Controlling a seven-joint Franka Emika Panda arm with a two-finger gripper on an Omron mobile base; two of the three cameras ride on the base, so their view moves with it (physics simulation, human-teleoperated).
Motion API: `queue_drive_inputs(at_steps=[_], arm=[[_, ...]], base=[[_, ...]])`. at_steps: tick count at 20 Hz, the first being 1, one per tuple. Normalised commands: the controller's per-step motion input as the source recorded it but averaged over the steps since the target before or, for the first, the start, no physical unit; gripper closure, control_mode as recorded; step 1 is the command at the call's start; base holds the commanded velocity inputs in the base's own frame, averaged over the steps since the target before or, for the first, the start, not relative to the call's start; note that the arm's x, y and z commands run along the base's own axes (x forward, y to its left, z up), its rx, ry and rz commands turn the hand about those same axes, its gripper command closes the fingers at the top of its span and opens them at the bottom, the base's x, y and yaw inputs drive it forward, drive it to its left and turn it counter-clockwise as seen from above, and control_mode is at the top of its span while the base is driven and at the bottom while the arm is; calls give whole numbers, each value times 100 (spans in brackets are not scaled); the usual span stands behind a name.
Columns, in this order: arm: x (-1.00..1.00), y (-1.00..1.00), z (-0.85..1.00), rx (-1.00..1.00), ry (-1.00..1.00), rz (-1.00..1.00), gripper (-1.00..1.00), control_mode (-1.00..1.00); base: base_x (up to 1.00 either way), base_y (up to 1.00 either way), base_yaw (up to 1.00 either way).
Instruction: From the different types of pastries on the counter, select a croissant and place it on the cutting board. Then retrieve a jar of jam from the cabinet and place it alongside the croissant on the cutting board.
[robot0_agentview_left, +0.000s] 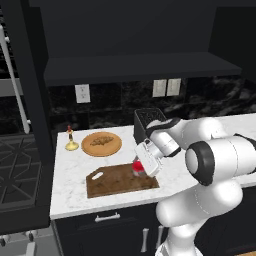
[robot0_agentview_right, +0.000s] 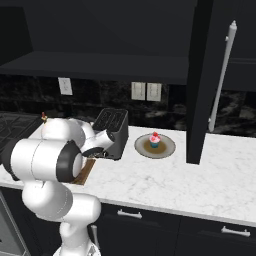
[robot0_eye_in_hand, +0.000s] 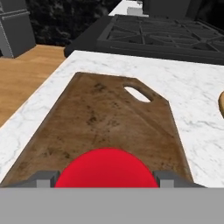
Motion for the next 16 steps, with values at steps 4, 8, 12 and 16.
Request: queue_drive_inputs(at_steps=[4,8,12,16], arm=[[0,0,-25,0,2,0,-100,-100],[0,0,-2,0,0,0,-100,-100],[0,0,0,0,0,0,-100,-100],[0,0,0,0,0,0,-100,-100]], base=[[0,0,0],[0,0,0],[0,0,0],[0,0,0]])
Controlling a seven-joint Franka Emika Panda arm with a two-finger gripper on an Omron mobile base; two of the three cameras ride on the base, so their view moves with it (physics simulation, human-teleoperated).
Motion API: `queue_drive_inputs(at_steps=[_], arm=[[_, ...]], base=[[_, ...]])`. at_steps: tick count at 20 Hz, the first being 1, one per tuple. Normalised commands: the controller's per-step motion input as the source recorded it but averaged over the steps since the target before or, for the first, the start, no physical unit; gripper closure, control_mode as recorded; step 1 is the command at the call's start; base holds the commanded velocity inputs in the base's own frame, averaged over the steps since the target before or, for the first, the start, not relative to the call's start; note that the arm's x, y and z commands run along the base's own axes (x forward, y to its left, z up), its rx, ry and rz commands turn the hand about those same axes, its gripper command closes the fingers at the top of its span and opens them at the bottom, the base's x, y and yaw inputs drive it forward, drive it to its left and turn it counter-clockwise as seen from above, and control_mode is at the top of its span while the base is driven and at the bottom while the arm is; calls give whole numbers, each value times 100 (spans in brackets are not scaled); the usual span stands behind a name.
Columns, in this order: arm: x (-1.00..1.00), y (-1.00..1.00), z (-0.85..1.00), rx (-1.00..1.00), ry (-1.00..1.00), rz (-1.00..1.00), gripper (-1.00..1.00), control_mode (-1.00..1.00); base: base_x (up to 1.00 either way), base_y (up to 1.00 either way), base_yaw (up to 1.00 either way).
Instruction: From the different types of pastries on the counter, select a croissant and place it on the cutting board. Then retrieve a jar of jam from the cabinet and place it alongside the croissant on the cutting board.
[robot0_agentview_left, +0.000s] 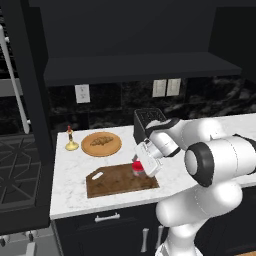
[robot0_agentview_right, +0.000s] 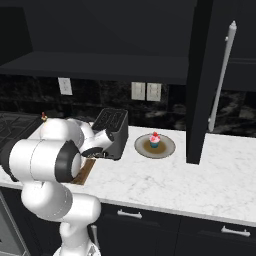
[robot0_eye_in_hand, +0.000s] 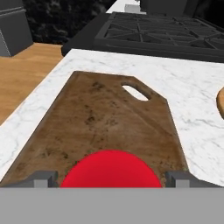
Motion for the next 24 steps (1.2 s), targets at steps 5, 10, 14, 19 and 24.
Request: queue_drive_inputs(at_steps=[5,10,14,19,24], arm=[[0,0,28,0,1,2,-100,-100],[0,0,38,0,0,4,-100,-100],[0,3,26,-1,1,7,-100,-100],[0,16,38,-5,-2,13,-100,-100],[1,29,14,-10,-27,13,-100,-100]], base=[[0,0,0],[0,0,0],[0,0,0],[0,0,0],[0,0,0]])
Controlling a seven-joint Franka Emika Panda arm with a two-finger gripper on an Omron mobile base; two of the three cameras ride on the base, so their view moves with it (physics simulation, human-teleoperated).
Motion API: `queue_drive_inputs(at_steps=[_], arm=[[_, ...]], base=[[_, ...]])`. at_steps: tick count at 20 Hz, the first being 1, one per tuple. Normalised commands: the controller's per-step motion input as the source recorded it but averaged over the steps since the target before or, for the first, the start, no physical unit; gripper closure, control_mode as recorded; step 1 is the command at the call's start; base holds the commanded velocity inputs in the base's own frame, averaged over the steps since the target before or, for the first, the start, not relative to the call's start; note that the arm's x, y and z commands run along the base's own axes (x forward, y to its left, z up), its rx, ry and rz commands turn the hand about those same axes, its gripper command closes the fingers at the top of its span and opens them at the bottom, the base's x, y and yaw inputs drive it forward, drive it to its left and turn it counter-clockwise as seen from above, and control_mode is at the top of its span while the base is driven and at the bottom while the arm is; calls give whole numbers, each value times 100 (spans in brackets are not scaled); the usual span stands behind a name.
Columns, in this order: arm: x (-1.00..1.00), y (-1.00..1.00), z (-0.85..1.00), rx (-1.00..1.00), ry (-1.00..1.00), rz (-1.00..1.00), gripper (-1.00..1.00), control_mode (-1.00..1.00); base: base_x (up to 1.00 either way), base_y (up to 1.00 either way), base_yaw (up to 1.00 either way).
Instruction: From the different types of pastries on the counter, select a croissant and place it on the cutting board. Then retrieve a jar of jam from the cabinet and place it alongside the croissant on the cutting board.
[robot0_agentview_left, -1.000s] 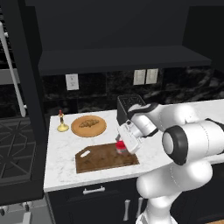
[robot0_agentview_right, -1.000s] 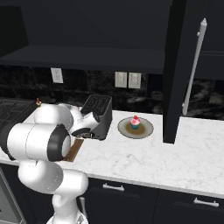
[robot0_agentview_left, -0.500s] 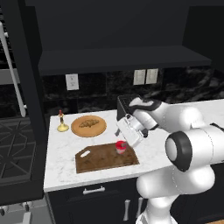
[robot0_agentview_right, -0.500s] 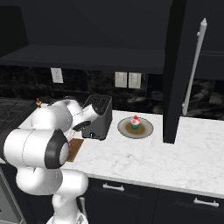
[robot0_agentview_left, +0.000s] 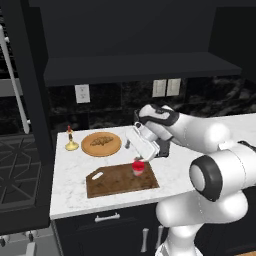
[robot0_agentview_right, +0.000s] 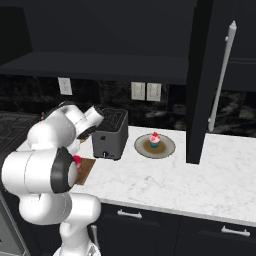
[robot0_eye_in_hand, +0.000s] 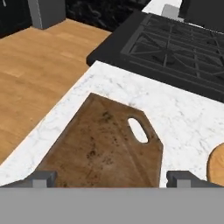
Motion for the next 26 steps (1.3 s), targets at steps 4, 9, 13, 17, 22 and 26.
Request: queue_drive_inputs(at_steps=[4,9,13,17,22,26], arm=[[0,28,1,-7,-36,9,-100,-100],[2,30,0,-3,-36,8,-100,-100],[21,36,1,-3,-27,11,-100,-100],[34,37,10,-3,-25,16,-100,-100],[9,10,6,-1,-19,19,-100,-100],[0,0,0,0,-2,7,-100,-100]], base=[[0,0,0],[0,0,0],[0,0,0],[0,0,0],[0,0,0],[0,0,0]])
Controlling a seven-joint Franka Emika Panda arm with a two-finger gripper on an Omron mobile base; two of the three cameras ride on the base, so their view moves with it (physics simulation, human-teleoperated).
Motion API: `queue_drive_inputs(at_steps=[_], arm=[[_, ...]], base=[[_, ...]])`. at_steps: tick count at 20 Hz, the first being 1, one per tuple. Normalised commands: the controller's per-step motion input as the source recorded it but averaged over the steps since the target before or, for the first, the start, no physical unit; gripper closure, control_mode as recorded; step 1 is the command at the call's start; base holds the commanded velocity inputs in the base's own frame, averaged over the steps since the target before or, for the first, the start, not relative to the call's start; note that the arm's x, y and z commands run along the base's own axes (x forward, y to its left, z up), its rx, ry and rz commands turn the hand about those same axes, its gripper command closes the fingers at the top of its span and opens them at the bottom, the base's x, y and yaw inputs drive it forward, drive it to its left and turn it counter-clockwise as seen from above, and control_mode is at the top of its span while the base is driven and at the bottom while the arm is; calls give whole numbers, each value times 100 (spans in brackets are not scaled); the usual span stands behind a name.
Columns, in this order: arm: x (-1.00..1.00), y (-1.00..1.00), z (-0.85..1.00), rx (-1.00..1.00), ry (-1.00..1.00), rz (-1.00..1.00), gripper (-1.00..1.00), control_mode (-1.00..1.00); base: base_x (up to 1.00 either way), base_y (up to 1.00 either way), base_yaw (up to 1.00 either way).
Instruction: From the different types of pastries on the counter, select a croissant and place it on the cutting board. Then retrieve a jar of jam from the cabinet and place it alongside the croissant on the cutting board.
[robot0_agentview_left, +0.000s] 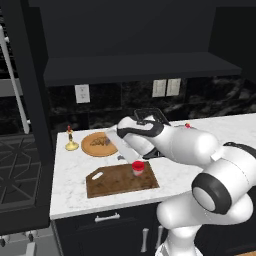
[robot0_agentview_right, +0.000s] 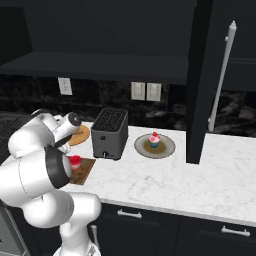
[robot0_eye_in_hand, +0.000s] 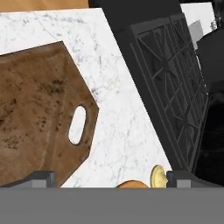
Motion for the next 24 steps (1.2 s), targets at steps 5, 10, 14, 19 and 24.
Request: queue_drive_inputs(at_steps=[5,10,14,19,24], arm=[[12,0,15,0,3,2,-100,-100],[27,0,49,0,15,6,-100,-100],[3,0,79,-1,6,9,-100,-100],[2,7,65,-3,8,10,-100,-100],[5,24,-4,-12,-4,12,-100,-100]], base=[[0,0,0],[0,0,0],[0,0,0],[0,0,0],[0,0,0]])
